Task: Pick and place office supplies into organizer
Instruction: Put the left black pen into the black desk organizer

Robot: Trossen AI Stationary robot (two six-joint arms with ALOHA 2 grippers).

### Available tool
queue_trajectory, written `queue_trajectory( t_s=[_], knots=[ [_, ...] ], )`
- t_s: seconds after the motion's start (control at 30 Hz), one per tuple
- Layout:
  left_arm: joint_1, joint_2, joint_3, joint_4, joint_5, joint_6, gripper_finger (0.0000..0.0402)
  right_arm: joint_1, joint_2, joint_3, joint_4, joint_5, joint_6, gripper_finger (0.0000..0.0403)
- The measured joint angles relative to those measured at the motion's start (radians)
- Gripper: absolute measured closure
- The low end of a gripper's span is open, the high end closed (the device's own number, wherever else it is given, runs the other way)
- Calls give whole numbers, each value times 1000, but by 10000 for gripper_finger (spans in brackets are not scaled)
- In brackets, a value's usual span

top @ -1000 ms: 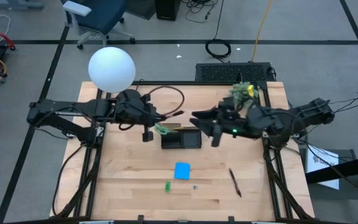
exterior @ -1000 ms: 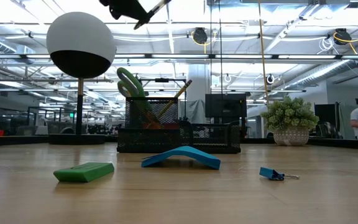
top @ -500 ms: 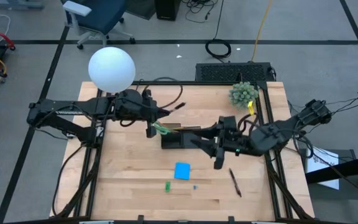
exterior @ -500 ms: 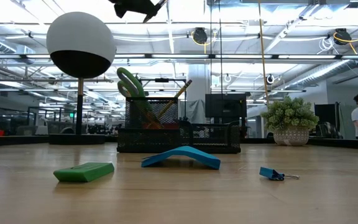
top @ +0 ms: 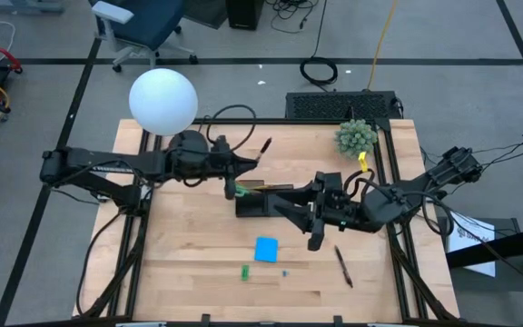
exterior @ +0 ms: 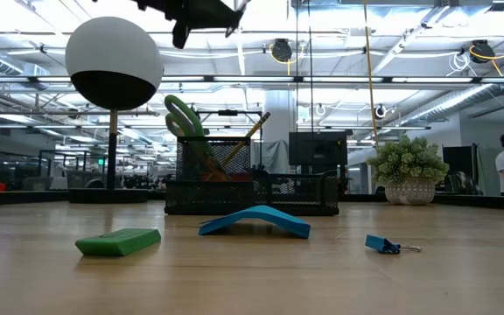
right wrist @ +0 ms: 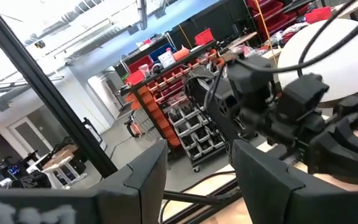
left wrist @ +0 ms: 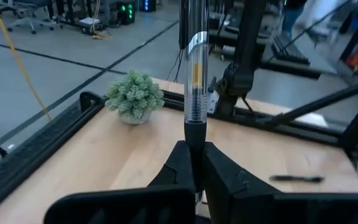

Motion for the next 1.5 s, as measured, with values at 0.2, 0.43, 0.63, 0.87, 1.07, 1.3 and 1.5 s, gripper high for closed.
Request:
queue_trajectory(
  t_s=[0.2, 0.43, 0.63, 0.87, 1.07, 1.3, 1.5],
  knots=[
    [0, 0, -123, 198, -1, -37, 401, 0, 0, 0, 9, -1, 5, 232],
    [-12, 0, -303, 414, -29, -97, 401, -5, 0, 0, 8, -2, 20, 232],
    [-11, 0, -450, 591, -71, -141, 401, -9, 0, 0, 8, -1, 49, 232],
    [8, 5, -500, 626, -86, -133, 401, -10, 0, 0, 8, 1, 54, 232],
    [10, 78, -500, 688, -82, -152, 401, -16, 0, 0, 8, 0, 63, 232],
    [11, 211, -500, 871, -77, -189, 401, -22, 0, 0, 7, -1, 76, 232],
    [11, 281, -498, 910, -28, -201, 401, -22, 0, 0, 7, -2, 77, 232]
  ],
)
